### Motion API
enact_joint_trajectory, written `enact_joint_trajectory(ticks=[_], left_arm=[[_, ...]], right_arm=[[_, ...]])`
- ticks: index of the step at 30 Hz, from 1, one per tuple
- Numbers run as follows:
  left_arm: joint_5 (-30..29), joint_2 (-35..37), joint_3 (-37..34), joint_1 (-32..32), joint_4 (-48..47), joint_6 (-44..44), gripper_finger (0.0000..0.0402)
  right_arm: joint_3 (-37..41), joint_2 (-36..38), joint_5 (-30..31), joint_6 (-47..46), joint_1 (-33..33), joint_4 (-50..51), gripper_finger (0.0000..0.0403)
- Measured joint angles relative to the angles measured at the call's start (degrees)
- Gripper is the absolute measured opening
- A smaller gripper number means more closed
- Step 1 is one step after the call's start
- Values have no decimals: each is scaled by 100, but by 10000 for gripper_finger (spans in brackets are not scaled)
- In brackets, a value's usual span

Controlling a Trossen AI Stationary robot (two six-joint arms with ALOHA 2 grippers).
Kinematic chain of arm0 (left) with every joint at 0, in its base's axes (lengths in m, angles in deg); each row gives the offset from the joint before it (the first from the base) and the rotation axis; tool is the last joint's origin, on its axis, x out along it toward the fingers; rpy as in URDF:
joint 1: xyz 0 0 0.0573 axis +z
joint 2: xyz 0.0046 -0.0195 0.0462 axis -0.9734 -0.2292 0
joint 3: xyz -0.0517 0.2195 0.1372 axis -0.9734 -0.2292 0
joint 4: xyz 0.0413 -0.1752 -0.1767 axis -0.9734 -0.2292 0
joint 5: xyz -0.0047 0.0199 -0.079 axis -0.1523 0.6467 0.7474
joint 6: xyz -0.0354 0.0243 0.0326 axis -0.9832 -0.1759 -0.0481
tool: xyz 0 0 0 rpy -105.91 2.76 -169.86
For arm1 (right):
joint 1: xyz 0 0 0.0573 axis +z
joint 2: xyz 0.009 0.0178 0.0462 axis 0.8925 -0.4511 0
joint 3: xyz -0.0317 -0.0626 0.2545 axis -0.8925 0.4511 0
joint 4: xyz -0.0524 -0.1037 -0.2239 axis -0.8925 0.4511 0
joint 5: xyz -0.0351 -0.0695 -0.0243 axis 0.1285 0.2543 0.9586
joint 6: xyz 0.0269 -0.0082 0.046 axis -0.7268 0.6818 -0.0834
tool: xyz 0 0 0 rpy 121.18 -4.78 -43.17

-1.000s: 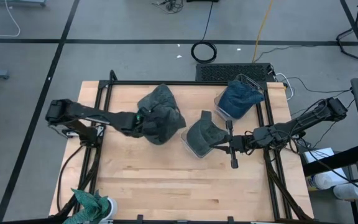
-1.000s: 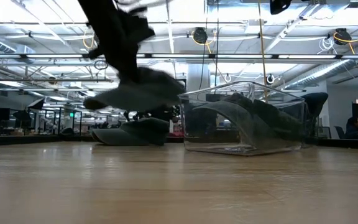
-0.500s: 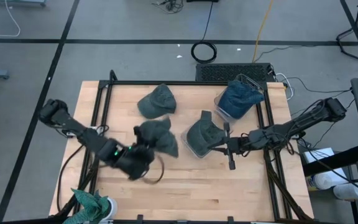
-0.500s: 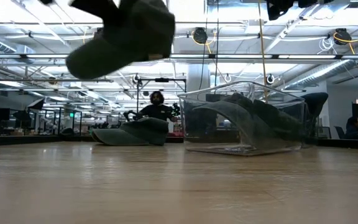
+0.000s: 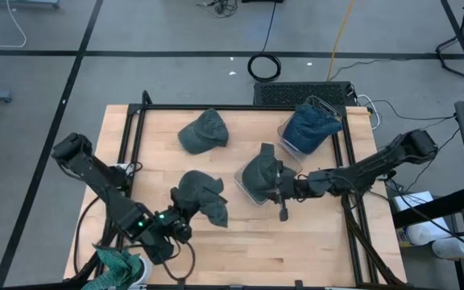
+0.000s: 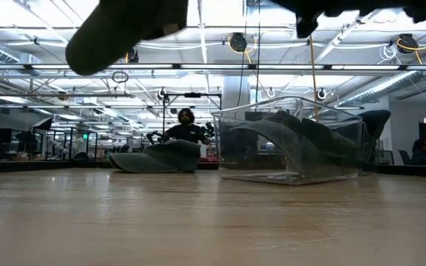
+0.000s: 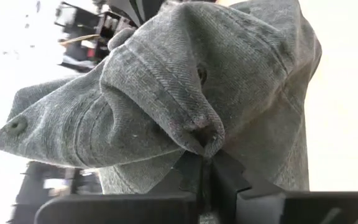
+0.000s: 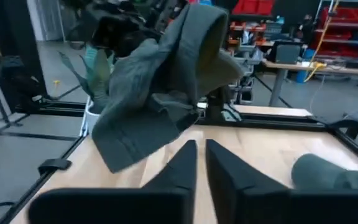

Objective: Pick & Place hat
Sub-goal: Put the bottom gray cap into the bottom transparent bin

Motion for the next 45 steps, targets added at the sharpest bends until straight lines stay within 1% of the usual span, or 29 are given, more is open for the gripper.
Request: enact_joint_trajectory(ticks=[2, 4, 8, 11, 14, 16, 19, 22, 26, 30, 32, 35, 41, 45], left_arm=[[-214, -160, 0, 68, -4, 148, 12], [-338, -244, 0, 166, -18, 291, 7], [-390, -268, 0, 413, 0, 412, 7], [-387, -271, 0, 586, 1, 413, 13], [-385, -293, 0, 740, 1, 411, 9], [-368, -295, 0, 802, 1, 411, 6], [-371, -295, 0, 840, 1, 419, 11], [-370, -295, 0, 838, 2, 425, 14], [-255, -295, 0, 838, 11, 370, 6], [-226, -295, 0, 853, 117, 443, 12], [-180, -295, 0, 905, 192, 467, 12], [14, -295, 0, 1031, 259, 504, 6], [104, -295, 0, 1191, 305, 557, 13], [125, -295, 0, 1214, 303, 577, 6]], right_arm=[[-7, -251, -245, -209, -128, -303, 50], [-101, -441, -615, -597, -288, -427, 88], [-474, -771, -1018, -1563, -608, -318, 176], [-799, -1037, -1272, -2096, -802, -231, 238], [-1056, -1214, -1667, -2470, -918, -251, 278], [-1179, -1340, -1785, -2536, -964, -261, 293], [-1253, -1425, -1791, -2552, -980, -196, 298], [-1357, -1526, -1777, -2649, -1019, -277, 292], [-1389, -1567, -1774, -2686, -1075, -200, 284], [-1457, -1550, -1779, -2685, -1167, -258, 283], [-1484, -1563, -1912, -2685, -1201, -213, 283], [-1586, -1595, -2340, -2687, -1213, -211, 283], [-1654, -1836, -2415, -2705, -1209, -225, 278], [-1666, -2018, -2493, -2705, -1209, -264, 257]])
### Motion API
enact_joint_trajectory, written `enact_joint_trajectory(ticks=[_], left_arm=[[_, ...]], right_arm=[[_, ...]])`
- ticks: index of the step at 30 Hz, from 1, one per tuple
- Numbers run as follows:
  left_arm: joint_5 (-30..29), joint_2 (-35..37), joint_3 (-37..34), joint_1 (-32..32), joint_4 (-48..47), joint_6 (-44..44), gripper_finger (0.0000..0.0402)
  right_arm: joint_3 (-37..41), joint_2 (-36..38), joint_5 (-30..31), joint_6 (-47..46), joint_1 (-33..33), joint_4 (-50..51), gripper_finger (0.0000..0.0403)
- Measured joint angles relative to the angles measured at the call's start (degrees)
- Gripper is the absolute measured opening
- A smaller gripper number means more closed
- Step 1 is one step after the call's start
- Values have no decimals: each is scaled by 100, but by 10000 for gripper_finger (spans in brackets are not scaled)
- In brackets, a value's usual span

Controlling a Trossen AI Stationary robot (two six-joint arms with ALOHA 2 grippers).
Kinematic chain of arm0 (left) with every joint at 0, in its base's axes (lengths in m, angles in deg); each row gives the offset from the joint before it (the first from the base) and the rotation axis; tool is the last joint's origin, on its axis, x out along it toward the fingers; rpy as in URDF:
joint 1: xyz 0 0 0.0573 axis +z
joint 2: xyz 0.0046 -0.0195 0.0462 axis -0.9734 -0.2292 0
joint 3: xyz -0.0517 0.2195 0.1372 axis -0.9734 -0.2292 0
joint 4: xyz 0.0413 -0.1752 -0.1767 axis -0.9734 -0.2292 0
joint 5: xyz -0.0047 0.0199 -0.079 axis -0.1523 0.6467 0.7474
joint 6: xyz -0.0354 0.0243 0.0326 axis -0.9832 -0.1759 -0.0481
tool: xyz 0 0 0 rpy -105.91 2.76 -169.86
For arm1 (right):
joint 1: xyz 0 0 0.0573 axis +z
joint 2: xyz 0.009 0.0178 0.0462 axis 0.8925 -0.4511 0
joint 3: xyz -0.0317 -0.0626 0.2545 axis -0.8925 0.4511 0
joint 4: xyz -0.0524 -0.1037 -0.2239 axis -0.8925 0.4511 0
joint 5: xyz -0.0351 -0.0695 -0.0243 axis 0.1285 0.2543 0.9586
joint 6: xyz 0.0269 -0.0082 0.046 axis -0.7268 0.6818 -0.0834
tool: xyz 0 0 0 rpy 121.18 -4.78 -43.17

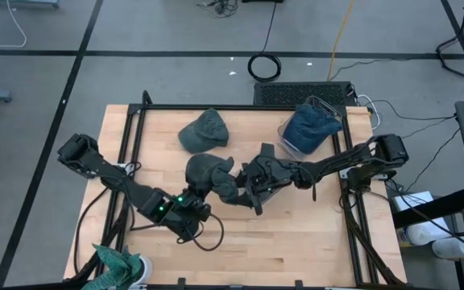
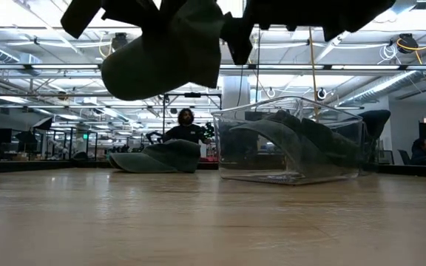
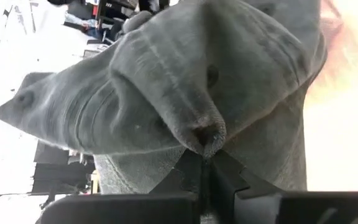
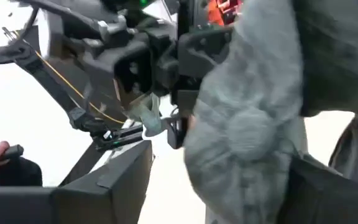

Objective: Pick & Place hat
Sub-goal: Put the bottom gray cap into the bottom transparent bin

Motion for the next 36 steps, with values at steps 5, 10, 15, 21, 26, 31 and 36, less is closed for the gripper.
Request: enact_joint_trajectory(ticks=[5, 10, 15, 21, 26, 31, 36], left_arm=[[129, 0, 0, -7, 2, -48, 16], [131, 0, 0, -6, 2, -358, 7], [213, 0, 0, -7, 6, -1133, 22], [611, 9, 20, -24, 73, -1718, 66], [557, 16, 31, -55, 220, -1631, 81], [648, 11, -25, -73, 512, -1605, 81], [553, 71, 9, -48, 739, -1517, 81]], right_arm=[[6, -139, 6, 0, -39, -433, 199], [5, -144, 17, 169, -75, -431, 72], [7, -68, 152, 523, -71, -327, 7], [-84, 647, 186, 755, -73, 572, 1], [-596, 1543, 978, 1374, 13, 2719, 1], [-1329, 2130, 2019, 1710, 44, 4383, 0], [-1669, 2506, 2222, 1783, 18, 5365, 0]])
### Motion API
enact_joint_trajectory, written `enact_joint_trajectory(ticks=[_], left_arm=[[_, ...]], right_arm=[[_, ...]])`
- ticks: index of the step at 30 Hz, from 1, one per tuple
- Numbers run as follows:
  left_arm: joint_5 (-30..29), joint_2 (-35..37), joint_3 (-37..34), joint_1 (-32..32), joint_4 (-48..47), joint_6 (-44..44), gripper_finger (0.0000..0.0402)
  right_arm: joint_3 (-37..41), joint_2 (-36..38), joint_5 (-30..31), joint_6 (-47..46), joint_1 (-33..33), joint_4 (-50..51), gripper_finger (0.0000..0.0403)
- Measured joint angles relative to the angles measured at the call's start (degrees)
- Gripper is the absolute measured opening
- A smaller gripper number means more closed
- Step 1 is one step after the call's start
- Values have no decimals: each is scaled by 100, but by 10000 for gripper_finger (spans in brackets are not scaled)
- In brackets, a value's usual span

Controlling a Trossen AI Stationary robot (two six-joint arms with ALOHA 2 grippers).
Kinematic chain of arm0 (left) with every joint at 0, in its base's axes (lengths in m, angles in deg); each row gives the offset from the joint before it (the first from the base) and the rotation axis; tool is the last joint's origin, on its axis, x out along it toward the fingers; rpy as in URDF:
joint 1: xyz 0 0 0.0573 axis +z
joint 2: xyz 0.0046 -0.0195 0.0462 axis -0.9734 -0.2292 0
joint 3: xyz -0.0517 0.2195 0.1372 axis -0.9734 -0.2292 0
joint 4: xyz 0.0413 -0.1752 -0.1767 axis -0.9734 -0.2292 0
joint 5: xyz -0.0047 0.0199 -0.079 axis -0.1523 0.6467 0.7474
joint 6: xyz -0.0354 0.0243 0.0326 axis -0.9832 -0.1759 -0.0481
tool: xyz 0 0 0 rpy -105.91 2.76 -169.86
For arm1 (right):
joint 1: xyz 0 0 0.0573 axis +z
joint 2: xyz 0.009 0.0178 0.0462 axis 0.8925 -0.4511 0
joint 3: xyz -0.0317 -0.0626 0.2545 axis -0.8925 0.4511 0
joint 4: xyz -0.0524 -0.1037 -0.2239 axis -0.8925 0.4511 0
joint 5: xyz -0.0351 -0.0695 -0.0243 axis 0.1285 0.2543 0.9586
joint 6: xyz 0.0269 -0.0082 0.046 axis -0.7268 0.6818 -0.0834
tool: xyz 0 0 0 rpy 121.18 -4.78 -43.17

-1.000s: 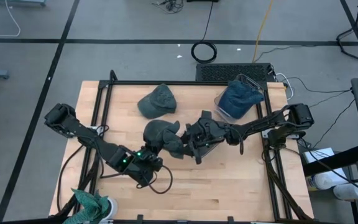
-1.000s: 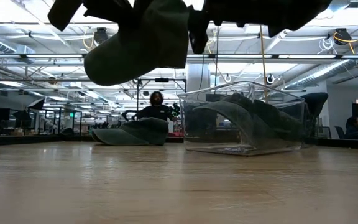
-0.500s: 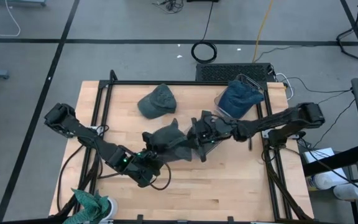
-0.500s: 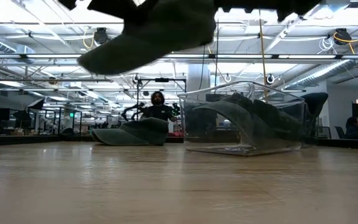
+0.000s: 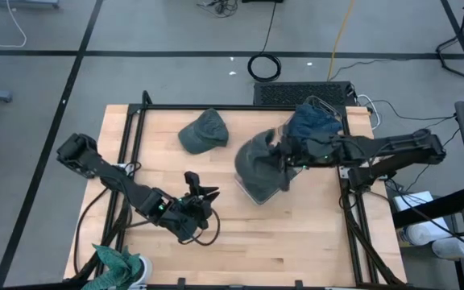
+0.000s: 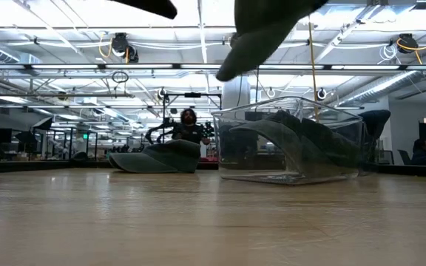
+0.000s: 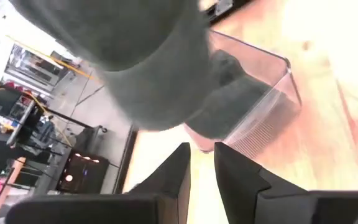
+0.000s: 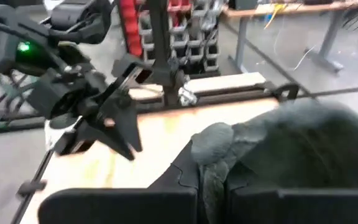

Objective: Pick & Place hat
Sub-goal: Put the bottom gray cap into the bottom transparent bin

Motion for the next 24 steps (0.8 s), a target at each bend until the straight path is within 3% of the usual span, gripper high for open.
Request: enact_joint_trajectory(ticks=[9, 17, 24], left_arm=[[11, -12, -11, -9, -18, 184, 81], [119, 440, -11, 24, -189, -168, 81], [430, 550, -9, 119, -630, -623, 81]], right_arm=[[-47, 290, -204, -126, -220, 1548, 0], [7, 331, -1267, 846, -337, 1692, 0], [343, 334, -1619, 1211, -617, 1686, 0]])
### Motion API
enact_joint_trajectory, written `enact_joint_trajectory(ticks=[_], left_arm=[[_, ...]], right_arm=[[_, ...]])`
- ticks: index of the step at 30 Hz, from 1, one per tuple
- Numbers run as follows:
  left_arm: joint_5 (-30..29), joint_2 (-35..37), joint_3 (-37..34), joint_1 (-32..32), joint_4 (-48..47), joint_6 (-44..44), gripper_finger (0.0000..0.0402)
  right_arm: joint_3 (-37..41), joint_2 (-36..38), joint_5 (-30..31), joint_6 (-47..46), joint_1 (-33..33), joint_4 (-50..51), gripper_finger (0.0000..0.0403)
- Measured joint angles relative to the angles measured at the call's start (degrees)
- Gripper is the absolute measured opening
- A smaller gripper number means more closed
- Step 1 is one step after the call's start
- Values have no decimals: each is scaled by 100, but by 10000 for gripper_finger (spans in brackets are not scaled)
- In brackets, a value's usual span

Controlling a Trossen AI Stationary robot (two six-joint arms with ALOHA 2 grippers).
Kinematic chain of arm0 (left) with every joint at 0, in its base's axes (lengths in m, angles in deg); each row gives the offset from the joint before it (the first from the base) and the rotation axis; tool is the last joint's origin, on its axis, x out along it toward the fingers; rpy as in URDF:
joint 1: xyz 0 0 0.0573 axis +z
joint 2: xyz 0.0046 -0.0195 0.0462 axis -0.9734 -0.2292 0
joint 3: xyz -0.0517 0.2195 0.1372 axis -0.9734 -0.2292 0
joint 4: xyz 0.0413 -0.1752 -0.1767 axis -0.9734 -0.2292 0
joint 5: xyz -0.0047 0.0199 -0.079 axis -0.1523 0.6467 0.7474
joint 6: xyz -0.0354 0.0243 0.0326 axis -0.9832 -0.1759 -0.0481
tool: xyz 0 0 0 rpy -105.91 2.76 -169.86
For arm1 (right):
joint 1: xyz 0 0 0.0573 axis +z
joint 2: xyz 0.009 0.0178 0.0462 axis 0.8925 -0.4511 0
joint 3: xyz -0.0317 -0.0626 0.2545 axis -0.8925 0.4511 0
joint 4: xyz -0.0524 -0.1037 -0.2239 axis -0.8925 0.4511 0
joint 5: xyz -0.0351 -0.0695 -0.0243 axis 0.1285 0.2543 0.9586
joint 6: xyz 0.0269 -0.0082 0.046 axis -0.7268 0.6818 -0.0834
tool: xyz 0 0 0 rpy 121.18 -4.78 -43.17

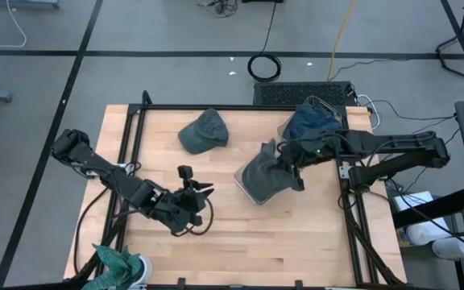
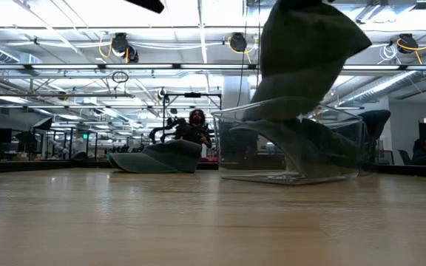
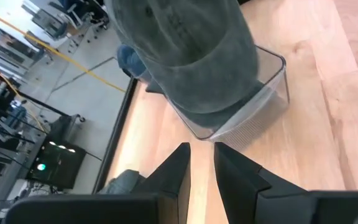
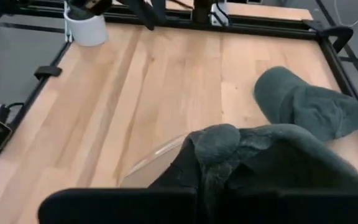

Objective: Pick & Place hat
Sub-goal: Put the bottom gray cap into the bottom transparent bin

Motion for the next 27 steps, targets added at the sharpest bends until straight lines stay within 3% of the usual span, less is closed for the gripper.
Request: enact_joint_trajectory(ticks=[5, 11, 16, 23, 27], left_arm=[[210, -2, 0, 92, 9, -4, 81], [378, -4, 0, 181, 13, -3, 81], [380, -4, 0, 217, 13, -11, 81], [380, -4, 0, 217, 14, -28, 81], [383, -4, 0, 217, 15, -28, 81]], right_arm=[[390, 0, -50, 55, -145, -398, 0], [926, 2, -613, 14, -230, -1131, 0], [1213, 3, -580, -93, -228, -1233, 0], [1303, 0, 453, -119, -228, -631, 0], [1306, -34, 735, -105, -228, -368, 0]])
